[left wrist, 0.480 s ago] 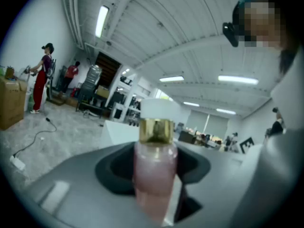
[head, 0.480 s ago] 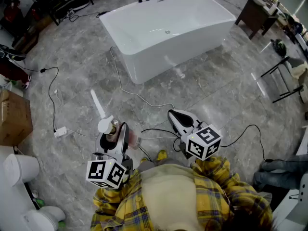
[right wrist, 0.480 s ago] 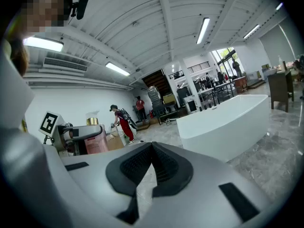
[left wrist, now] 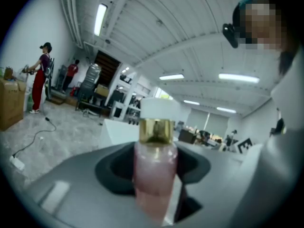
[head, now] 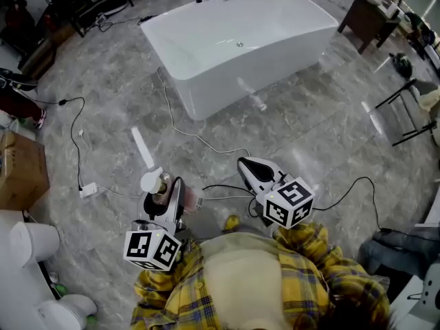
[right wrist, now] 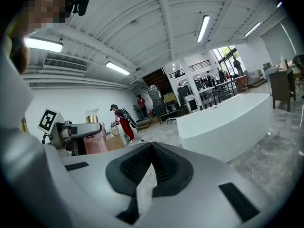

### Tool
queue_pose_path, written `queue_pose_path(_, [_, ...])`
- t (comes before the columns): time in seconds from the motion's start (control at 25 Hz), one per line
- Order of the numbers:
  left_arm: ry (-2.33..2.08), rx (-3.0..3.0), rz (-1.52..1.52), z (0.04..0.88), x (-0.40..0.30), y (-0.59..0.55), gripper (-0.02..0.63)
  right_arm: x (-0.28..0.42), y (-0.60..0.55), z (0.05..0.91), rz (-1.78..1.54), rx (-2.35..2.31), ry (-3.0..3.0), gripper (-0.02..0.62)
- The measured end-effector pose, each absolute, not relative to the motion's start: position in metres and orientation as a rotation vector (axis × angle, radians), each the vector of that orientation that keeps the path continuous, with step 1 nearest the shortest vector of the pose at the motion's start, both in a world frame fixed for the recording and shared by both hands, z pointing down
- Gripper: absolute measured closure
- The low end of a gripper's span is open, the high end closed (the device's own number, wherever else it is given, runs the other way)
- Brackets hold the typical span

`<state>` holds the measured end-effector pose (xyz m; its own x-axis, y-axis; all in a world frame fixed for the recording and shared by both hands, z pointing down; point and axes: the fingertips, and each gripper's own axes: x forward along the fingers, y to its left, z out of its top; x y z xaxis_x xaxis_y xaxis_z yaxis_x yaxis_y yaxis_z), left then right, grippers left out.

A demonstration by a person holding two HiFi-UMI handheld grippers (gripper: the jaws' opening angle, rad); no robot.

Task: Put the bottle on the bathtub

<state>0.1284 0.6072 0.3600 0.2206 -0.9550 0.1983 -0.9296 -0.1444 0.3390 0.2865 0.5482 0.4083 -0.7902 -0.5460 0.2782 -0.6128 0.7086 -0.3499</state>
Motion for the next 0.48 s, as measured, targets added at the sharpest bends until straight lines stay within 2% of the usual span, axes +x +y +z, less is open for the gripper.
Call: queue_pose_path(0.48, [-1.702, 2.139, -0.091, 0.385, 0.103, 0.541, 0.388, 0.255, 0.497, 0.424, 0.686, 0.920, -2.765, 0.581])
